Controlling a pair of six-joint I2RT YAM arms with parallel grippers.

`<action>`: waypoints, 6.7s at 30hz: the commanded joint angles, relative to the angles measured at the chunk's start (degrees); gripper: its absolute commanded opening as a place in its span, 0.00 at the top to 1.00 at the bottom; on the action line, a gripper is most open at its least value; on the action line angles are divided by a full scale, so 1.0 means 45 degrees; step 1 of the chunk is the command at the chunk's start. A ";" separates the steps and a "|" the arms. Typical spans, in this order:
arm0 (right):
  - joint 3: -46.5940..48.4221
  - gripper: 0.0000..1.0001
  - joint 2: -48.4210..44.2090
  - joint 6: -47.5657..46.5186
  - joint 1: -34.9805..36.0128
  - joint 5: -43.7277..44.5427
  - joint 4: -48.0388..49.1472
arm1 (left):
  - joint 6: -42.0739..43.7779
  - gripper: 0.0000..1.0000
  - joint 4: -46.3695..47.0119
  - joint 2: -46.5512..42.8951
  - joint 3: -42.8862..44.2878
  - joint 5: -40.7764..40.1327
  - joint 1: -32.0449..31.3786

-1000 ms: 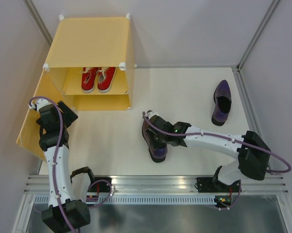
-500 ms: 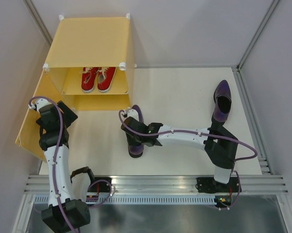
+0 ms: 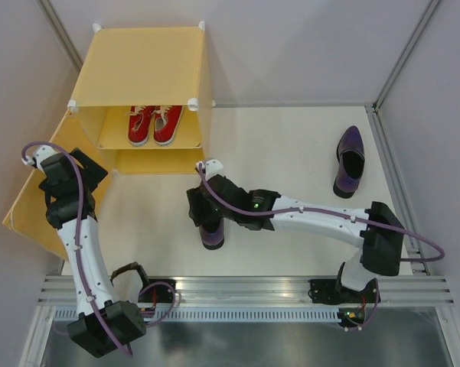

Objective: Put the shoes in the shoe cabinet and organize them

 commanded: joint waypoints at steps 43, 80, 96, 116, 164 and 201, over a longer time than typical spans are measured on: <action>-0.5829 0.02 -0.7525 0.0736 -0.0558 0.5263 -0.1114 | -0.7807 0.38 0.1536 0.4179 -0.3436 -0.1579 -1.5344; -0.6611 0.03 -1.0338 0.0013 -0.0949 0.6239 -0.1894 | -0.0428 0.98 0.0869 0.3001 -0.1309 -0.2791 -0.6247; -0.6904 0.03 -1.0730 -0.0084 -0.1105 0.6611 -0.2246 | 0.1780 0.94 0.4991 0.7265 0.0236 -0.1090 -0.4387; -0.7177 0.03 -1.0749 0.0384 -0.1105 0.5849 -0.2305 | 0.1372 0.25 0.4956 0.5568 -0.1131 -0.1461 -0.4094; -0.8057 0.03 -1.1100 0.0189 -0.1125 0.5380 -0.1739 | 0.0414 0.09 0.7824 0.4570 -0.4882 -0.1735 -0.5364; -0.7822 0.03 -1.0144 -0.0300 -0.1281 0.5751 -0.1758 | 0.0649 0.71 0.9017 0.8750 -0.0311 -0.1578 -0.4876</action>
